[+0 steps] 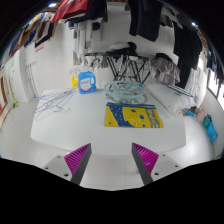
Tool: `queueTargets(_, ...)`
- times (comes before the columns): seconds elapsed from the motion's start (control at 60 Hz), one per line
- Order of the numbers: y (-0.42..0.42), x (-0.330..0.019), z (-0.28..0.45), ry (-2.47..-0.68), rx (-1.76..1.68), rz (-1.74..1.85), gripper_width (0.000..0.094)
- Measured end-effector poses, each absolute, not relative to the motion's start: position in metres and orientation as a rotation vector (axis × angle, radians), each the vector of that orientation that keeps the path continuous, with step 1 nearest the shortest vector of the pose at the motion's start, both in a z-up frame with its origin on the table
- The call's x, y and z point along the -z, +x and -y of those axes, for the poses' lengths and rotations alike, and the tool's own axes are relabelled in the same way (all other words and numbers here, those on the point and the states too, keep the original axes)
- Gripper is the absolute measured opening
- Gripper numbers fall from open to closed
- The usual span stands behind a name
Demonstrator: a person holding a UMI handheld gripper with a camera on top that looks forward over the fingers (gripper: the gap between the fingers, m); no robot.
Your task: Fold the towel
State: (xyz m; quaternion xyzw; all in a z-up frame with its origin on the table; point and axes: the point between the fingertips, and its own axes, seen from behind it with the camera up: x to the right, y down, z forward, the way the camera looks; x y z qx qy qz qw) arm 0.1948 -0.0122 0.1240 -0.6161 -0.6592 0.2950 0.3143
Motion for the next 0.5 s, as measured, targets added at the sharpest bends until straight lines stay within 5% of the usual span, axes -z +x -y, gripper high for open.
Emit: queueTargets(0.5,0.063,-0.083,0.04,-1.531,-0.774,1.722,0.0854)
